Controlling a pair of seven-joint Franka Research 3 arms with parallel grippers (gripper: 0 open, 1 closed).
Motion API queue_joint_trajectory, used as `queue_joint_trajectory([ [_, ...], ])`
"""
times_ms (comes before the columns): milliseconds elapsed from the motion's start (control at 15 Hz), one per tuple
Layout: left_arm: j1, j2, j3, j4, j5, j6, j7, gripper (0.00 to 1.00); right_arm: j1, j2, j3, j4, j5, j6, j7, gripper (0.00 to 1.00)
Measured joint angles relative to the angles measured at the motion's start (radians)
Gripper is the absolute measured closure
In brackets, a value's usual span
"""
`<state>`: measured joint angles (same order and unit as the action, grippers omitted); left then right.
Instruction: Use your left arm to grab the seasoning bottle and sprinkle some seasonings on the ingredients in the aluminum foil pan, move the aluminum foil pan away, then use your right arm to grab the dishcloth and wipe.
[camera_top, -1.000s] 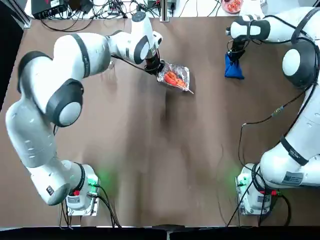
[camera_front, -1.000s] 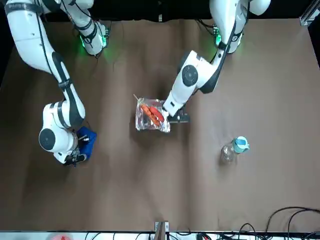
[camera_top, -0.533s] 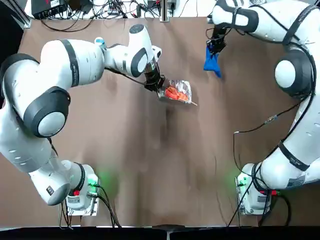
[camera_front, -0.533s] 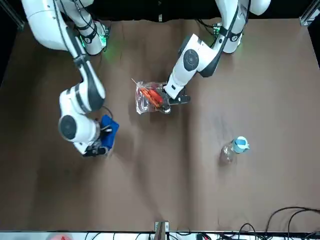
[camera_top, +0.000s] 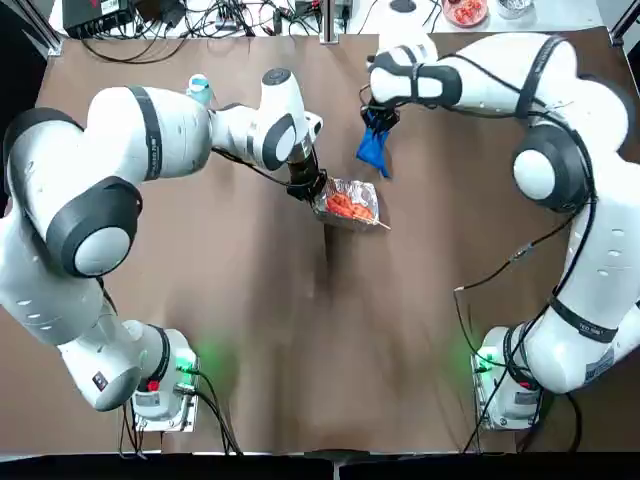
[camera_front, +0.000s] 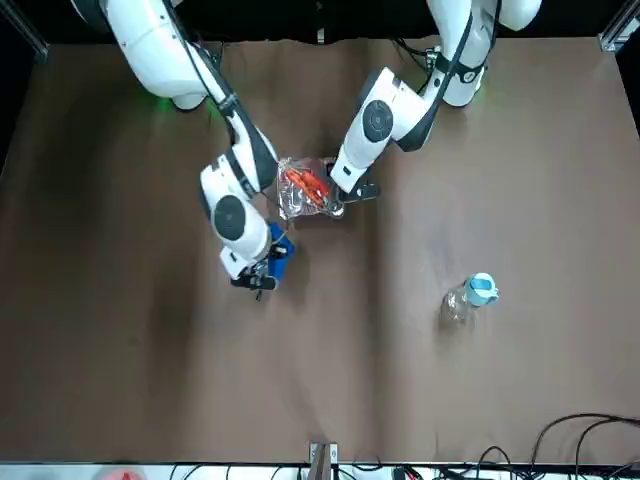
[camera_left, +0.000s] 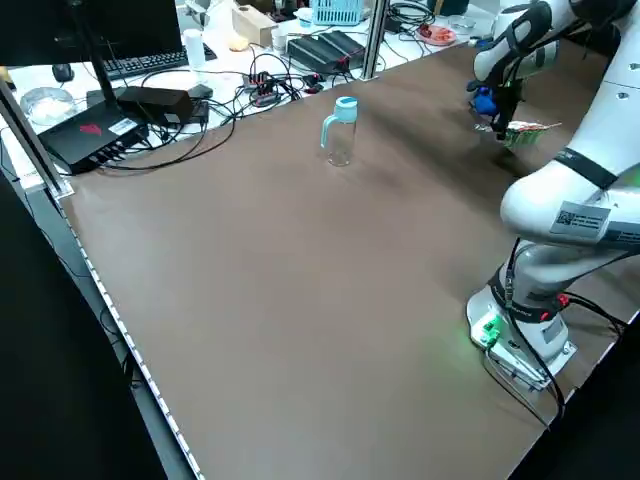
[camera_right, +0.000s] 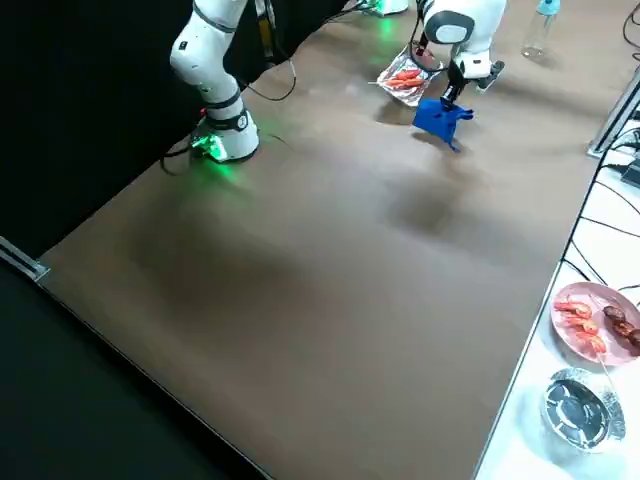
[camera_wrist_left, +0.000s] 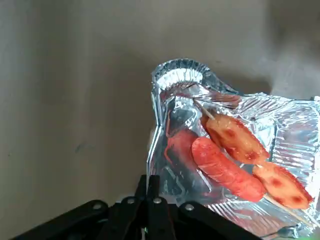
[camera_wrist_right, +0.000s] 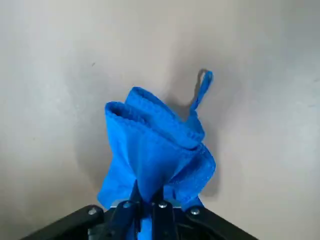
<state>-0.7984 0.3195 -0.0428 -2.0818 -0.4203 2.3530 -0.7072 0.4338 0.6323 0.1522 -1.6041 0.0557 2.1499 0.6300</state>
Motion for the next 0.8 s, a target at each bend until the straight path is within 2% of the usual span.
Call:
queue_joint_trajectory([
  [400, -0.002, 0.038, -0.01, -0.004, -0.077, 0.003, -0.001, 0.92, 0.032, 0.152, -0.003, 0.102, 0.0, 0.017, 0.112, 0.9],
  [600, -0.002, 0.049, -0.01, -0.003, -0.078, 0.004, 0.001, 0.87, 0.043, 0.181, -0.003, 0.123, 0.0, 0.061, 0.236, 0.9],
  [800, -0.002, 0.053, -0.01, 0.008, -0.078, 0.007, 0.008, 0.61, 0.06, 0.184, -0.003, 0.132, 0.0, 0.088, 0.414, 0.9],
])
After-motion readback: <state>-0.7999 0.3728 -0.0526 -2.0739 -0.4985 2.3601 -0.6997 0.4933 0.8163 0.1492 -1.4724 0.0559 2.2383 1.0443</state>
